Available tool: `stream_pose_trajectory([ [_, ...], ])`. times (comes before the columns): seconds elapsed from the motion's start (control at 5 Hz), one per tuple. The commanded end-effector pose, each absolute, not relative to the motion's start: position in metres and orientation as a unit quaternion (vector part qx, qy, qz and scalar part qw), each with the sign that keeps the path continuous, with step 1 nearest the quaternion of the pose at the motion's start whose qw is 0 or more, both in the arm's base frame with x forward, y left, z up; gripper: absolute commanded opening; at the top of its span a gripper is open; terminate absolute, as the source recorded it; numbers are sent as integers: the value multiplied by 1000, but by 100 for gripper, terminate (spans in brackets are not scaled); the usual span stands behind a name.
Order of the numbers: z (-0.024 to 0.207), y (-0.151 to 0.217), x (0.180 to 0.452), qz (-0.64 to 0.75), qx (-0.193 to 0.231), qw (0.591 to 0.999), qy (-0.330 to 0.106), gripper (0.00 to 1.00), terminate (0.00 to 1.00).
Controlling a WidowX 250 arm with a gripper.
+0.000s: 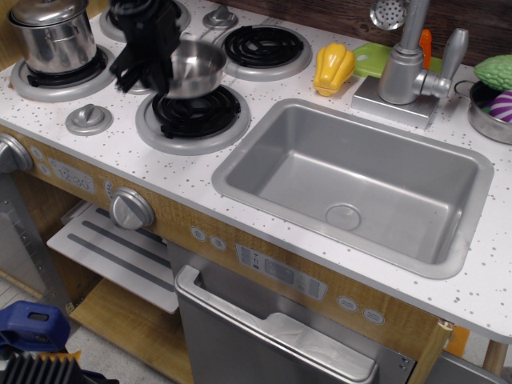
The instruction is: Pick up pan from stove
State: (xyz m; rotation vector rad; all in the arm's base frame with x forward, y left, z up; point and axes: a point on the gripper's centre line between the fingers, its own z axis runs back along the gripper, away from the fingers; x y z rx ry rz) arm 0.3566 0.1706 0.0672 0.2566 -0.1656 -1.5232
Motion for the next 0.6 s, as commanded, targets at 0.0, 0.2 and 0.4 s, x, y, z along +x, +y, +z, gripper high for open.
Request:
stream_pose_trajectory([
  [0.0,130,168,359,-668,195,713,-86,0,0],
  [0.2,155,167,358,-657,217,718,-75,0,0],
  [0.4,172,163,356,-655,228,718,-56,0,100],
])
